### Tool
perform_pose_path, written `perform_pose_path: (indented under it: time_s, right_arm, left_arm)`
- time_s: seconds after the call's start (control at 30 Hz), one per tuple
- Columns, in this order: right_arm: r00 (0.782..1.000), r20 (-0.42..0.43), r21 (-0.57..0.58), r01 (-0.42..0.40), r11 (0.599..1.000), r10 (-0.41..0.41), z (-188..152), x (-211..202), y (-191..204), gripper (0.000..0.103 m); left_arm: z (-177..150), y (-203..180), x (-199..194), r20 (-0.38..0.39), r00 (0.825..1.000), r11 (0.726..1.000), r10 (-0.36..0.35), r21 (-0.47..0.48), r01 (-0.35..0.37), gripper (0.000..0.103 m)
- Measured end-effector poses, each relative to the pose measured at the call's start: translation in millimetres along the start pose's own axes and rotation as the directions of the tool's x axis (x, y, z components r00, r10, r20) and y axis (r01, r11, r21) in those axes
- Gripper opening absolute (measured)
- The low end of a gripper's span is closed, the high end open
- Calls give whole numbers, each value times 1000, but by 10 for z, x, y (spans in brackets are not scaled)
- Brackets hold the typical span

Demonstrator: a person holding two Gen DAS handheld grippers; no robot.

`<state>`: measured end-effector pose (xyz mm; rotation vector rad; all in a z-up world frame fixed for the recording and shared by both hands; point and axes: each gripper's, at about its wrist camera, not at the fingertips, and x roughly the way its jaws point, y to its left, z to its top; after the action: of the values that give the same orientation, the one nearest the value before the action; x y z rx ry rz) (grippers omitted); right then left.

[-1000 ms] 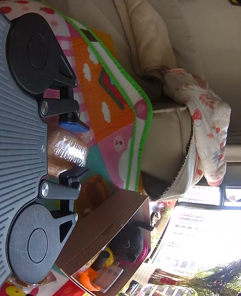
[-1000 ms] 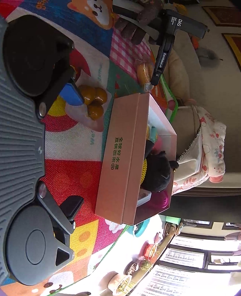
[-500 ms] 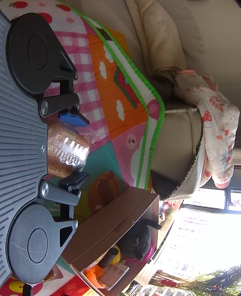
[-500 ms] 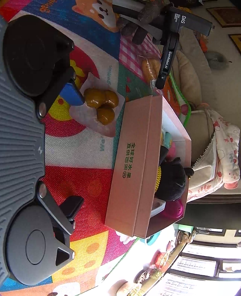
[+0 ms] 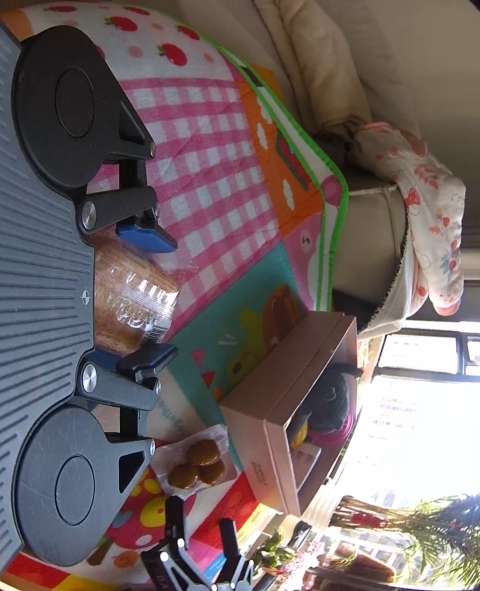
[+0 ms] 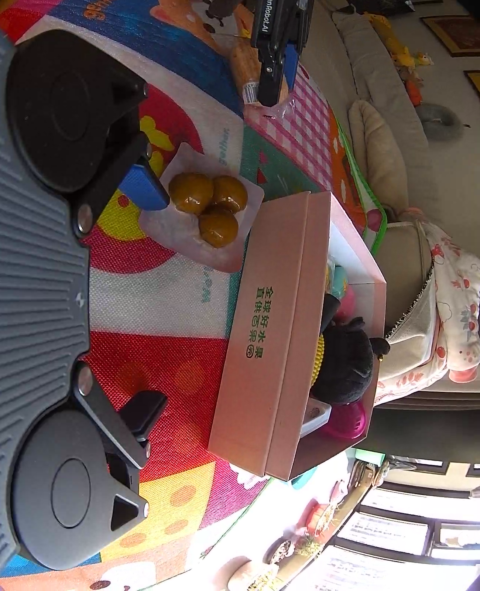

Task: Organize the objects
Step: 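Lift the bread packet with the left gripper while the right gripper approaches the brown nuts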

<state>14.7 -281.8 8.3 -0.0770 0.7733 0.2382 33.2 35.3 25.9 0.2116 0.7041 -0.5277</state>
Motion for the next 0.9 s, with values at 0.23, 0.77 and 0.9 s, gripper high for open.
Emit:
perform_pose_path:
  time_s: [0.23, 0.77, 0.9]
  right_arm:
    - [1000, -2, 0, 0, 1000, 0, 0, 6, 4, 103]
    - [1000, -7, 4, 5, 1000, -5, -1, 5, 7, 103]
    - [1000, -19, 10, 4, 1000, -4, 14, -20, 39, 103]
  left_arm:
    - [-214, -34, -544, 147, 989, 995, -19, -91, 33, 58]
    - [-326, -47, -227, 57, 996, 998, 61, -15, -61, 82]
    - [-330, -133, -70, 89, 988, 992, 126, -26, -124, 78]
